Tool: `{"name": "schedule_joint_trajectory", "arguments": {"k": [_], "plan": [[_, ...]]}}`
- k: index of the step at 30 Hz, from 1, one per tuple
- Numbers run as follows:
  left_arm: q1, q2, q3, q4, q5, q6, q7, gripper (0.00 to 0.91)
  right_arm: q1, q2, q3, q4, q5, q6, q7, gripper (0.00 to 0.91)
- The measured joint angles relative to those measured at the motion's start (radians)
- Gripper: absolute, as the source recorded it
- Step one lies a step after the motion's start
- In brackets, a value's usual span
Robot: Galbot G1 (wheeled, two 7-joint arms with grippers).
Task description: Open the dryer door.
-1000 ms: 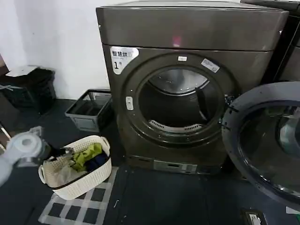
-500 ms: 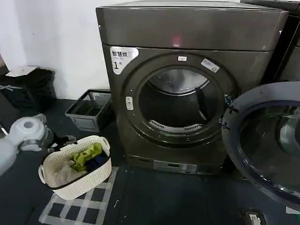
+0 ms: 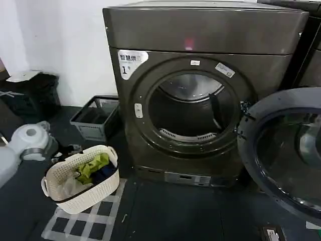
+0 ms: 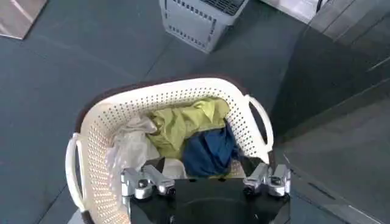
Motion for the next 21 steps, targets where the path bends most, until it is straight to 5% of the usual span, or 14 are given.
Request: {"name": "schedule_joint_trajectory", "arguments": {"k": [11, 21], "plan": [[-0.001, 0.001, 0.000, -0.001, 0.007, 0.000, 0.002, 0.907, 0.010, 0.014, 0.020, -0.016, 0.059, -0.002, 0.105, 0.907], [-0.002, 0.008, -0.001, -0.004, 0.007, 0.000, 0.003, 0.907, 0.035, 0.017, 0.052, -0.008, 0.202, -0.092, 0.233, 0.907]]}}
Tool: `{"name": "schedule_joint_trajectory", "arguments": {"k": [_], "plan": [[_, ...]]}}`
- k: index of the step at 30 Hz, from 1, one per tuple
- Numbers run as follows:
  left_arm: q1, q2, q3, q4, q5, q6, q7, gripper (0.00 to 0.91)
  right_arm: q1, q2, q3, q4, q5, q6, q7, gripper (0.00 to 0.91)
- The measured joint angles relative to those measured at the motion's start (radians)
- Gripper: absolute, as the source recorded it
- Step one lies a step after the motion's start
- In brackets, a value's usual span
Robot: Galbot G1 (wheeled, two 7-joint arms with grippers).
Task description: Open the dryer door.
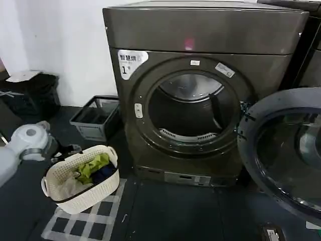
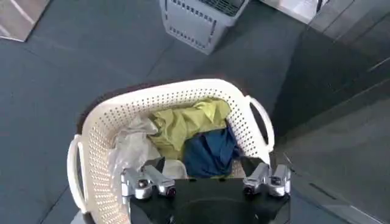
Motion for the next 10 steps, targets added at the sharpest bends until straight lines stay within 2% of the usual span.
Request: {"name": "schedule_joint_trajectory", "arguments": {"k": [4, 10], "plan": [[0.000, 0.007, -0.002, 0.000, 0.004, 0.000, 0.003, 0.907, 0.000, 0.000, 0.003, 0.006, -0.001, -0.004, 0.006, 0.907], [0.000, 0.010, -0.002, -0.002, 0.008, 0.000, 0.006, 0.907, -0.014, 0.005, 0.006, -0.008, -0.058, -0.014, 0.012, 0.907]]}}
